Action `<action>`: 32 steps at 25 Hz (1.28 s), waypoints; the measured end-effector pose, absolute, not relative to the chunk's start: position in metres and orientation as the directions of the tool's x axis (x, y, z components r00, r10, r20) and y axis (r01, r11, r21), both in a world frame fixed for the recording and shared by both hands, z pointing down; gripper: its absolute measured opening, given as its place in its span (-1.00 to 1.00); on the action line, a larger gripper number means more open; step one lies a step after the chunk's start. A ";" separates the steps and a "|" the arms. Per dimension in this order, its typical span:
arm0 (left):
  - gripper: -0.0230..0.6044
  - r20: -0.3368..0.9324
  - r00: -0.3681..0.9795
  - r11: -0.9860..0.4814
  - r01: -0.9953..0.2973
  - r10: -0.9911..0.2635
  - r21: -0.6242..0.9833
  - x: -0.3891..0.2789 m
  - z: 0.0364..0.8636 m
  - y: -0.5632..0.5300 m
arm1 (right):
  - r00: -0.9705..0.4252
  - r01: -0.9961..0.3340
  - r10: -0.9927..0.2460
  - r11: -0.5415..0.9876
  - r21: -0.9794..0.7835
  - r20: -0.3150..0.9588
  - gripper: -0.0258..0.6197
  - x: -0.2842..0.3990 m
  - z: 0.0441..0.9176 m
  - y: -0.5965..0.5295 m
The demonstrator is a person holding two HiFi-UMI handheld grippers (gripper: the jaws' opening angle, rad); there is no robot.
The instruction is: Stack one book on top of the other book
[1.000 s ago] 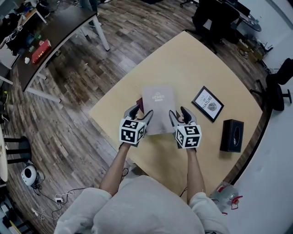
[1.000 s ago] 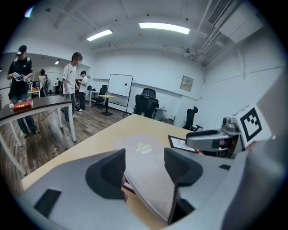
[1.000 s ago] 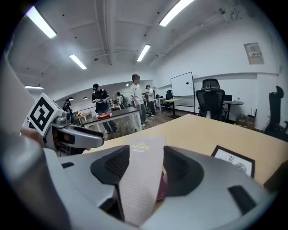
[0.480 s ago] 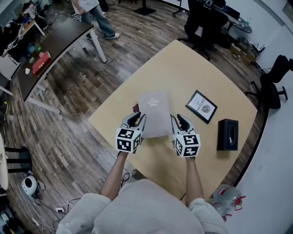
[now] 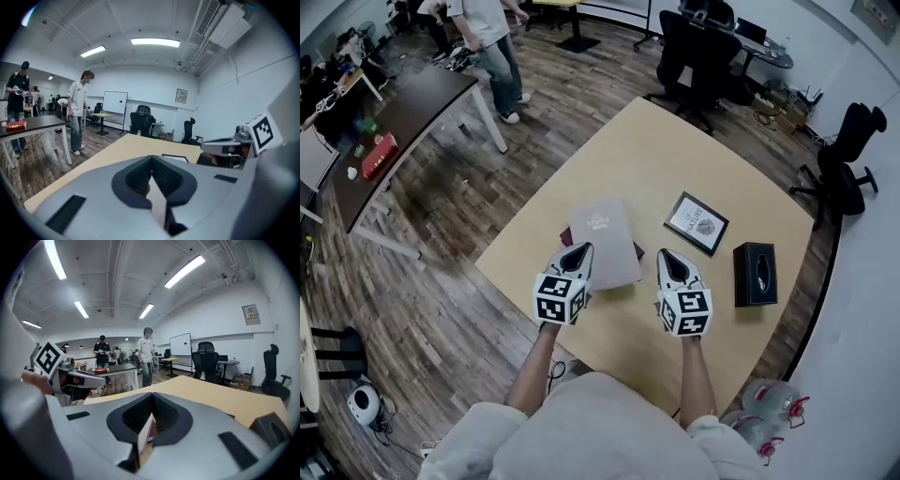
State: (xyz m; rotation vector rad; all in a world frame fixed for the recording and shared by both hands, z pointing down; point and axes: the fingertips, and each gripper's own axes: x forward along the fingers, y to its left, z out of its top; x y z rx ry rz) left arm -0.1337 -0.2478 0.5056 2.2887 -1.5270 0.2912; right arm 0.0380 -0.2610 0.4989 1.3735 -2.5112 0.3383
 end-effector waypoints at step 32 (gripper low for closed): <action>-0.89 0.307 0.665 -0.650 -0.742 -0.681 0.165 0.045 0.467 -0.248 | -0.212 -0.975 -0.940 0.224 0.015 0.267 -0.91 0.222 0.461 -0.186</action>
